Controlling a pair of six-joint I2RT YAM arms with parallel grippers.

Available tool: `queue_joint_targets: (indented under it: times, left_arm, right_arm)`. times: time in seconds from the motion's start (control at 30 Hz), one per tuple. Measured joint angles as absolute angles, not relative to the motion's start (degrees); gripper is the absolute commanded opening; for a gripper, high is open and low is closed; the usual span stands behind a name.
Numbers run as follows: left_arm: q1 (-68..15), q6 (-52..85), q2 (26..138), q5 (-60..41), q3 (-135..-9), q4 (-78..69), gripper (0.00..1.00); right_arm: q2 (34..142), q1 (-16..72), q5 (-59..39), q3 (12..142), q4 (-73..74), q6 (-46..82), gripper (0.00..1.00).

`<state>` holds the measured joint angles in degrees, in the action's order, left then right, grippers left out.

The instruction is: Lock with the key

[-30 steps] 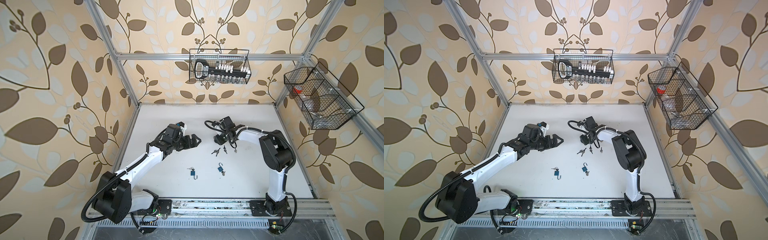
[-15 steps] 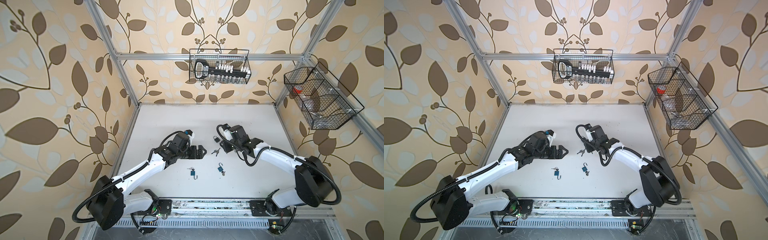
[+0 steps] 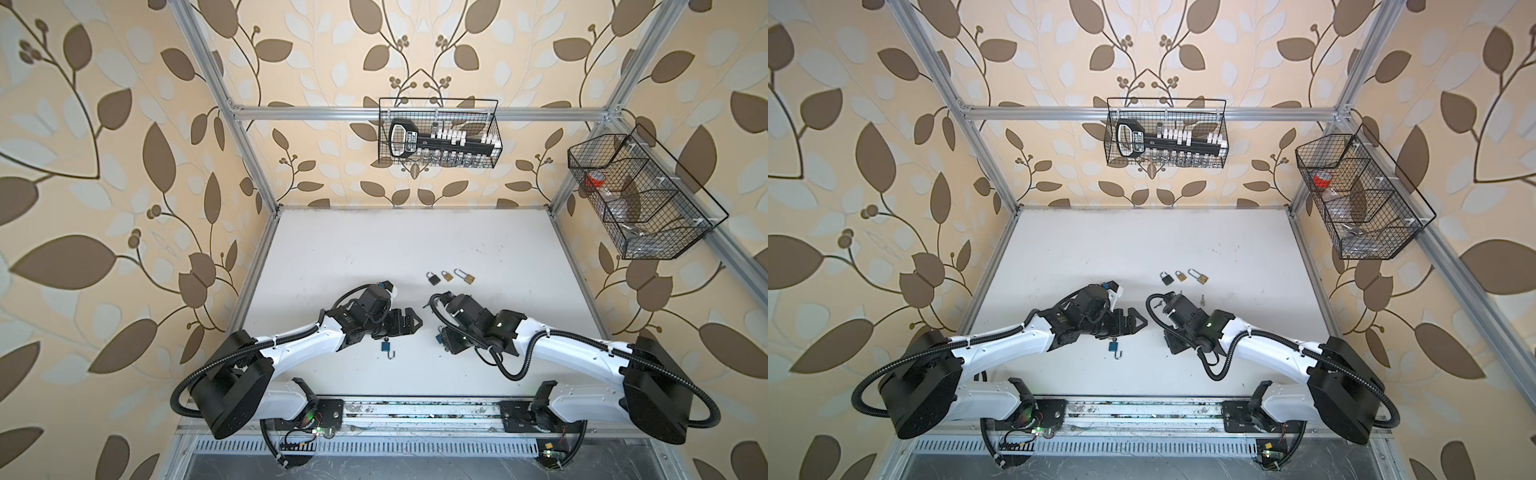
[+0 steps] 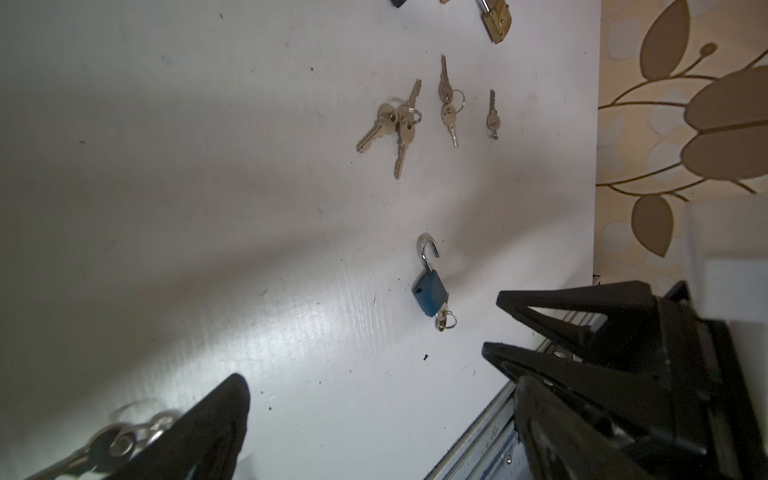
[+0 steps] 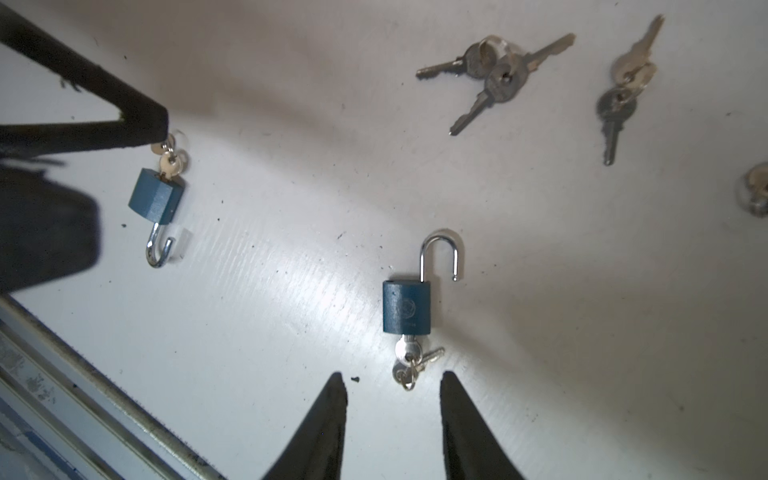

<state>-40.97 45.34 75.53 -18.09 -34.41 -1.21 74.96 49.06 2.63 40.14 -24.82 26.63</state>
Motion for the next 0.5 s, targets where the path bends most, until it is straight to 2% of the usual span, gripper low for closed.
queue_joint_targets:
  times: [0.5]
  left_arm:
    - [-38.5, 48.1, 75.8, -18.2, -34.4, -4.6, 0.99]
  right_arm:
    - [85.1, 49.2, 5.2, 42.7, -23.8, 25.7, 0.42]
